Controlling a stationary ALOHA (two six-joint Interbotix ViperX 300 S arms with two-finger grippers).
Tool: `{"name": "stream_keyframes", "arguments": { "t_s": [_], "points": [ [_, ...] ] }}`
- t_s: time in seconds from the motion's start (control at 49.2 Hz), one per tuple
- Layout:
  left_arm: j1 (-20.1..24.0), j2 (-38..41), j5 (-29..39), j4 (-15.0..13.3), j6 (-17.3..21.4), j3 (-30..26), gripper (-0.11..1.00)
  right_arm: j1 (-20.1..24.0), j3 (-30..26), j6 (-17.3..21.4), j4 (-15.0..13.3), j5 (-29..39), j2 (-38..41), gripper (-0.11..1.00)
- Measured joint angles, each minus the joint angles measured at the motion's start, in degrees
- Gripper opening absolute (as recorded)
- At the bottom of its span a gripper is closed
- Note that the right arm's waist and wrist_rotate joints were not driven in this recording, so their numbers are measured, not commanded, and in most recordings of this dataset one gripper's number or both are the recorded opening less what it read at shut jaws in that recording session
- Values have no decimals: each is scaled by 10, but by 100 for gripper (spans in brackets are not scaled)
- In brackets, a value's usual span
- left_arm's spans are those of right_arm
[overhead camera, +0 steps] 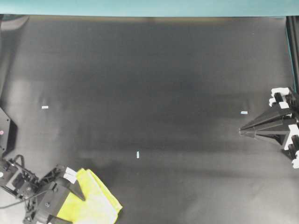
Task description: Push a yellow cloth with the left arm to wipe the desk.
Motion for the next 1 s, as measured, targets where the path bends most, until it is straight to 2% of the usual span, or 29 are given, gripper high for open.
{"name": "stream_keyframes", "arguments": {
  "t_s": [0.203,0.407,0.997],
  "points": [
    [16,-69,10,0,38,8,84,0,0,-1,0,0,-4,-1],
    [33,-150,47,0,61,24,84,0,0,-1,0,2,-4,-1],
    [56,-410,116,0,64,100,84,0,13,0,0,2,-9,-1]
  ]
}}
